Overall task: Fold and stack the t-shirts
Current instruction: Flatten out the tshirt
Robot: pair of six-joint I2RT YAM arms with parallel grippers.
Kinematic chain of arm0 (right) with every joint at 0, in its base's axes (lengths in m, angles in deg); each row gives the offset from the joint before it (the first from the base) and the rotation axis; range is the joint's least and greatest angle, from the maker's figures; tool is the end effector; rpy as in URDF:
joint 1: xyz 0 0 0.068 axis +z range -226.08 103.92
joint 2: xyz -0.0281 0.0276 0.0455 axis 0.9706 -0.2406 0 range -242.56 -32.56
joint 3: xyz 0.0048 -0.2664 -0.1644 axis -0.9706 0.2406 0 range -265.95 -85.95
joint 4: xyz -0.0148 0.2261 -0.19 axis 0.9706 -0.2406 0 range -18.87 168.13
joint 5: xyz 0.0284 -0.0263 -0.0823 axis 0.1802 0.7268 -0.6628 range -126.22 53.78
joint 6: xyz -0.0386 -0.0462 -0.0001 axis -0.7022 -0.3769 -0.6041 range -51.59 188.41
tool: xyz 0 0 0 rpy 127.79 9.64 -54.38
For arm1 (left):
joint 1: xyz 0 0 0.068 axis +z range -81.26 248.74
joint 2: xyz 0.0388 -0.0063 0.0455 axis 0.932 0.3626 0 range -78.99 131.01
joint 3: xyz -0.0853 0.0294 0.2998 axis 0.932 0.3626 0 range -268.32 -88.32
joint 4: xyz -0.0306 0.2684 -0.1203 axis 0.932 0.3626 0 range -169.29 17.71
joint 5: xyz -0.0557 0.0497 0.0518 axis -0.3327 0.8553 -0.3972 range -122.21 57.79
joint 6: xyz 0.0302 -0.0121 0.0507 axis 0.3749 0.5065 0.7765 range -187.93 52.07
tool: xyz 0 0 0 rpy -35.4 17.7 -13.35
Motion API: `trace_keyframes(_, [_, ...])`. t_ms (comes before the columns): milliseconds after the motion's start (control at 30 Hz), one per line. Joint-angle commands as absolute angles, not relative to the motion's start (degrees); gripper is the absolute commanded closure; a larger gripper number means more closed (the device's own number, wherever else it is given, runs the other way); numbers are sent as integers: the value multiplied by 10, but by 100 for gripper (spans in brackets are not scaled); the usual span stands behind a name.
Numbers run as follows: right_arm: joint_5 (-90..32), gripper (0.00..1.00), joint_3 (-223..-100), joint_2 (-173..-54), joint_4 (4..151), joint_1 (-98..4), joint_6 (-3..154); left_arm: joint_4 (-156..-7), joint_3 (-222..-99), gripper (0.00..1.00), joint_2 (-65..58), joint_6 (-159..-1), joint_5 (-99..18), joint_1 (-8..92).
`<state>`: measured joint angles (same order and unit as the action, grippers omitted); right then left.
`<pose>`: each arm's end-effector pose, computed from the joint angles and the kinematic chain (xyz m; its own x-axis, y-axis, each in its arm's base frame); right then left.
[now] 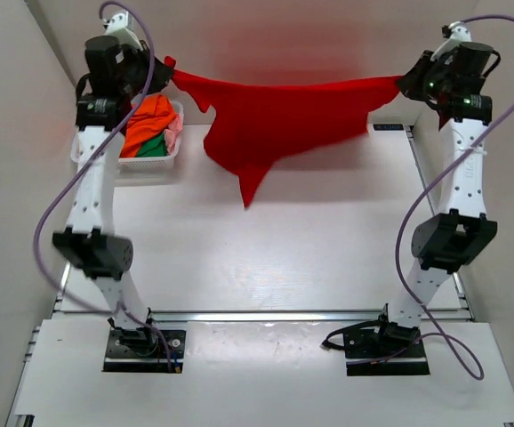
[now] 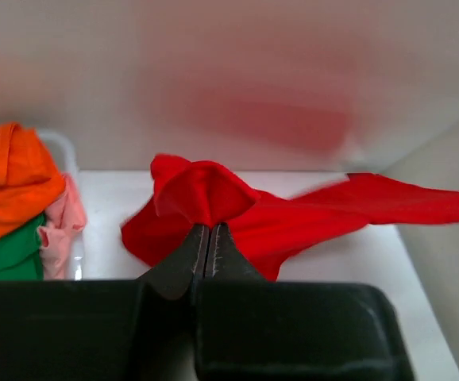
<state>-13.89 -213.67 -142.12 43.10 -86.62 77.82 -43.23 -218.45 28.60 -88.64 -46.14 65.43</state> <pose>0.4761 -0.0713 0.5126 -0.3122 0.2120 -0.9261 -0.1389 0.9541 0.2653 0.4616 -0.0375 0.5404 -0.3207 -0.3253 -0.8896 0.1886 0.8984 -0.3966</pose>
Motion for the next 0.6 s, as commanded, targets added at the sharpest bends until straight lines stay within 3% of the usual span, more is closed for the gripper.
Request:
trace_keyframes(0, [-133,100,-2074,-1352,463,-879,766,-488,-2110,100,141,-860,-443,629])
trace_keyframes(67, [-136,100,-2007,-1329,481,-875,756,-478,-2053,100,97,-843,-428,603])
trace_keyframes(233, [-157,100,-1767,-1205,534,-860,746,-545,-1736,100,-64,-862,-411,579])
trace_keyframes(333, [-164,100,-1624,-1120,558,-859,757,-549,-1618,100,-159,-870,-417,588])
trace_keyframes(467, [-158,100,-1570,-1021,542,-865,760,-511,-1624,100,-233,-854,-392,600])
trace_keyframes(567, [-162,100,-1656,-975,505,-870,760,-476,-1735,100,-221,-845,-378,603])
